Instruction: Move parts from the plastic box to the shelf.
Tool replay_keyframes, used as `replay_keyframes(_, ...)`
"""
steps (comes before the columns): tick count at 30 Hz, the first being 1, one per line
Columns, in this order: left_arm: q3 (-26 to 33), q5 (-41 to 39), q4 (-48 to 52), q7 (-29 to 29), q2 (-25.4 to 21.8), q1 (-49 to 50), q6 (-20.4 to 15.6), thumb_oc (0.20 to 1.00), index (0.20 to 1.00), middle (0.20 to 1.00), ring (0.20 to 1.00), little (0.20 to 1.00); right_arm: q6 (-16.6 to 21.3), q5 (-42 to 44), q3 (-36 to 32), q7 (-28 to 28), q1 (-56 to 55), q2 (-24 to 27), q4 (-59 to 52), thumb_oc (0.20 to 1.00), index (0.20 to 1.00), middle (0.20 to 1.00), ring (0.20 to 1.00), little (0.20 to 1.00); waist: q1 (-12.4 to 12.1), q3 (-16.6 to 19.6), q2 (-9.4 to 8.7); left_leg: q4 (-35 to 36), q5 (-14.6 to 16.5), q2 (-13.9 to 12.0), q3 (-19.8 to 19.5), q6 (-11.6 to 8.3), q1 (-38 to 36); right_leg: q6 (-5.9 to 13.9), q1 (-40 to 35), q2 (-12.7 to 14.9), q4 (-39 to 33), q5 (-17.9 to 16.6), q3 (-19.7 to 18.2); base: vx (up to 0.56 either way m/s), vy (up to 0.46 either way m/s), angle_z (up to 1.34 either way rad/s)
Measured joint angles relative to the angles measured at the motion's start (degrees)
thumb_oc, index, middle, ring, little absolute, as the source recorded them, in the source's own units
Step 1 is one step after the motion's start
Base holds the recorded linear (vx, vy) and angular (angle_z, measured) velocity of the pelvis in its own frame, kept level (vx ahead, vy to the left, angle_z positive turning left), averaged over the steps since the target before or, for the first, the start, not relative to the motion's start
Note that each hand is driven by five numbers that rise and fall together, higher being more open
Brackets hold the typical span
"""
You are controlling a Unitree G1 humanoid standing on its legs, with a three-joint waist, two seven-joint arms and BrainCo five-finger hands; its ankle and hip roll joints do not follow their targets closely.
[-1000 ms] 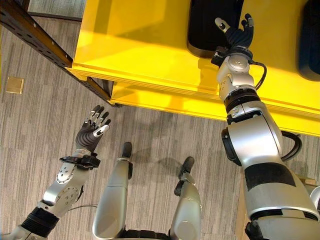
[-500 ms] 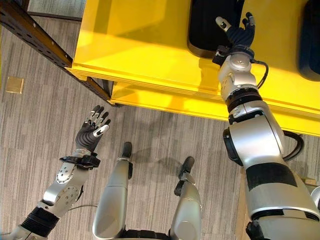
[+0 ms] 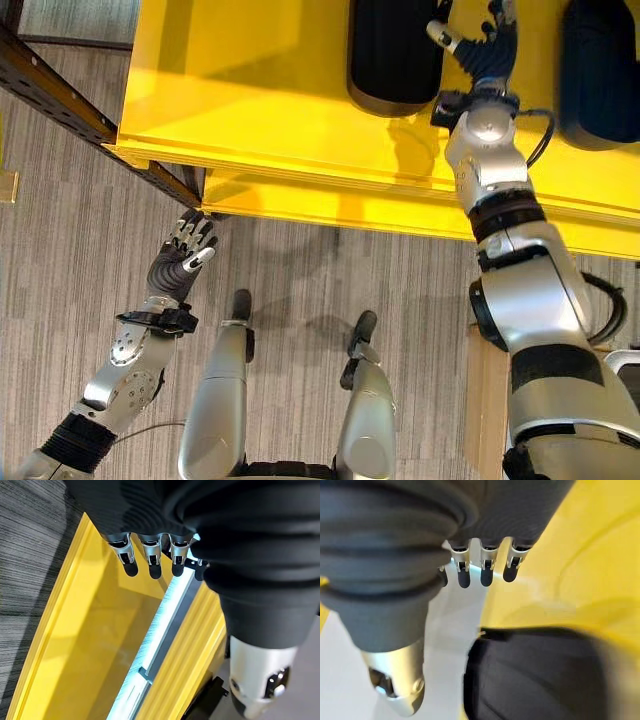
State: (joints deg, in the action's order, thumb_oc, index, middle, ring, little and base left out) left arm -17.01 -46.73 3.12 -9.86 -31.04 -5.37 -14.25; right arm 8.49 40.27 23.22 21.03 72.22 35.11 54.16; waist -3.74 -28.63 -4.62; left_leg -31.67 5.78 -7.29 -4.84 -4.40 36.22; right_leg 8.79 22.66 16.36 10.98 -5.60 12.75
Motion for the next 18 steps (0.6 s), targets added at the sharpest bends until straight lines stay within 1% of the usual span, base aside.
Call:
replay_keyframes(1, 0.71, 0.0, 0.0, 0.05, 0.04, 0.61, 0.02, 1.0, 1.0, 1.0, 1.0, 1.0, 0.0, 0.03, -0.88, -0.1, -2.29, 0.04, -2.65, 1.0, 1.0, 1.0, 1.0, 1.0, -0.14, 0.01, -0.03, 0.17, 0.09, -0.13, 0.11, 0.09, -0.42, -0.02, -0.39, -0.08, -0.05, 0.02, -0.08, 0.01, -0.02, -0.08)
replay_keyframes(3, 1.44, -0.01, -0.04, 0.01, -0.06, 1.14, 0.0, 1.0, 1.0, 1.0, 1.0, 1.0, -0.01, 0.02, -0.62, -0.52, -3.31, 0.02, -2.91, 1.0, 1.0, 1.0, 1.0, 1.0, -0.15, 0.01, -0.05, 0.39, 0.57, -0.27, 0.36, 0.29, -1.14, -0.02, -0.86, -0.2, -0.29, 0.05, -0.37, 0.01, -0.029, -0.11)
replay_keyframes(4, 2.48, 0.0, 0.21, 0.39, -0.06, 2.32, 0.04, 1.0, 1.0, 1.0, 1.0, 1.0, 0.41, -0.02, -4.34, -0.82, -11.19, 0.89, -15.3, 1.0, 1.0, 1.0, 1.0, 1.0, 0.08, 0.39, -0.6, 0.71, 0.8, -0.58, 0.94, 0.23, -1.95, 0.16, -1.22, -0.26, -0.43, 0.27, -0.65, 0.02, -0.033, -0.14)
replay_keyframes(5, 3.12, 0.0, -0.04, 0.42, -0.09, 3.05, 0.16, 1.0, 1.0, 1.0, 1.0, 1.0, 0.95, -0.12, -4.45, -1.37, -12.92, 0.87, -17.82, 1.0, 1.0, 1.0, 1.0, 1.0, 0.23, 0.47, -0.73, 0.84, 0.89, -0.86, 1.12, 0.23, -2.37, 0.17, -1.43, -0.32, -0.44, 0.27, -0.77, 0.03, -0.044, -0.11)
replay_keyframes(6, 3.12, 0.0, -0.04, 0.42, -0.09, 3.05, 0.16, 1.0, 1.0, 1.0, 1.0, 1.0, 0.95, -0.12, -4.45, -1.37, -12.92, 0.87, -17.82, 1.0, 1.0, 1.0, 1.0, 1.0, 0.23, 0.47, -0.73, 0.84, 0.89, -0.86, 1.12, 0.23, -2.37, 0.17, -1.43, -0.32, -0.44, 0.27, -0.77, 0.02, -0.047, -0.03)
replay_keyframes(8, 4.04, 0.02, 0.0, 0.78, -0.09, 4.34, 0.37, 1.0, 1.0, 1.0, 1.0, 1.0, 1.13, -0.11, -8.14, -2.13, -22.65, 1.0, -26.83, 1.0, 1.0, 1.0, 1.0, 1.0, 0.24, 0.72, -0.91, 2.06, 0.84, -1.16, 1.3, 0.12, -4.26, 0.09, -2.52, -0.27, -0.05, 0.84, -0.82, 0.03, -0.065, 0.01)
replay_keyframes(9, 4.43, 0.02, 0.0, 0.79, 0.24, 5.22, 0.51, 1.0, 1.0, 1.0, 1.0, 1.0, 1.32, -0.17, -9.7, -3.34, -31.52, 0.99, -35.08, 1.0, 1.0, 1.0, 1.0, 1.0, 0.42, 0.84, -0.91, 3.28, 0.46, -1.23, 1.52, -0.51, -5.87, 0.05, -3.47, -0.31, -0.06, 1.05, -0.78, 0.06, -0.084, 0.0)
replay_keyframes(10, 4.83, 0.04, -0.01, 0.93, 0.68, 5.58, 0.97, 1.0, 1.0, 1.0, 1.0, 1.0, 1.24, -0.19, -11.39, -4.36, -36.67, 0.18, -39.19, 1.0, 1.0, 1.0, 1.0, 1.0, 0.18, 0.87, -0.87, 4.16, 0.28, -1.15, 1.57, -0.77, -7.18, 0.07, -4.4, -0.31, -0.14, 1.4, -0.75, 0.1, -0.12, -0.04)
replay_keyframes(11, 5.87, 0.05, -0.13, 1.16, 1.46, 7.4, 1.39, 1.0, 1.0, 1.0, 1.0, 1.0, 1.48, -0.15, -12.03, -5.62, -42.6, -1.88, -41.04, 1.0, 1.0, 1.0, 1.0, 1.0, 1.37, 1.75, -0.9, 5.61, 0.35, -1.55, 1.59, -0.89, -9.4, 0.11, -5.84, -0.46, -0.43, 1.88, -0.73, 0.11, -0.137, -0.07)
replay_keyframes(12, 6.57, 0.19, -0.05, 2.17, 1.87, 8.5, 2.2, 1.0, 1.0, 1.0, 1.0, 1.0, 1.35, -0.12, -15.92, -7.12, -52.31, -5.57, -47.26, 1.0, 1.0, 1.0, 1.0, 1.0, 1.43, 3.11, -0.82, 7.81, -0.04, -2.04, 1.83, -1.35, -11.67, -0.02, -7.3, -0.94, -1.27, 2.15, -0.65, 0.12, -0.148, -0.11)
replay_keyframes(14, 7.81, 0.24, -0.09, 2.67, 2.87, 10.52, 2.78, 1.0, 1.0, 1.0, 1.0, 1.0, 1.43, -0.08, -16.18, -8.89, -58.81, -8.97, -50.95, 1.0, 1.0, 1.0, 1.0, 1.0, 2.27, 5.16, -0.85, 9.59, -0.49, -2.96, 2.21, -2.14, -13.48, 0.01, -8.57, -1.86, -2.46, 2.13, -0.64, 0.12, -0.098, -0.15)
replay_keyframes(15, 8.62, 0.38, -0.1, 3.45, 3.99, 12.15, 2.9, 1.0, 1.0, 1.0, 1.0, 1.0, 1.44, 0.04, -15.99, -11.05, -64.33, -12.49, -52.58, 1.0, 1.0, 1.0, 1.0, 1.0, 2.88, 6.43, -0.72, 12.23, -0.92, -3.75, 2.7, -2.72, -17.59, -0.15, -11.67, -2.75, -4.05, 2.21, -0.64, 0.12, -0.066, -0.22)
replay_keyframes(16, 8.79, 0.65, -0.13, 3.73, 4.44, 13.07, 2.95, 1.0, 1.0, 1.0, 1.0, 1.0, 1.38, 0.03, -15.97, -12.16, -66.87, -13.29, -53.33, 1.0, 1.0, 1.0, 1.0, 1.0, 3.01, 8.22, -0.34, 13.21, -0.85, -4.02, 2.78, -2.77, -18.32, -0.4, -11.97, -3.29, -4.52, 2.37, -0.79, 0.1, -0.066, -0.17)
replay_keyframes(17, 10.01, 1.1, -0.18, 4.39, 5.92, 14.08, 3.18, 1.0, 1.0, 1.0, 1.0, 1.0, 1.35, 0.01, -16.18, -13.37, -69.2, -13.76, -54.06, 1.0, 1.0, 1.0, 1.0, 1.0, 3.44, 9.95, 0.09, 14.82, -1.15, -4.67, 2.86, -3.09, -19.21, -0.53, -12.42, -3.68, -5.05, 2.45, -0.79, 0.08, -0.046, -0.09)
replay_keyframes(18, 11.18, 1.39, -0.37, 4.88, 7.55, 14.64, 3.35, 1.0, 1.0, 1.0, 1.0, 1.0, 1.31, 0.07, -16.39, -14.48, -71.09, -13.76, -54.97, 1.0, 1.0, 1.0, 1.0, 1.0, 3.83, 10.69, 0.55, 16.62, -1.78, -4.98, 3.02, -3.3, -20.8, -0.65, -13.55, -4.01, -5.6, 2.52, -0.78, 0.07, -0.043, 0.0)
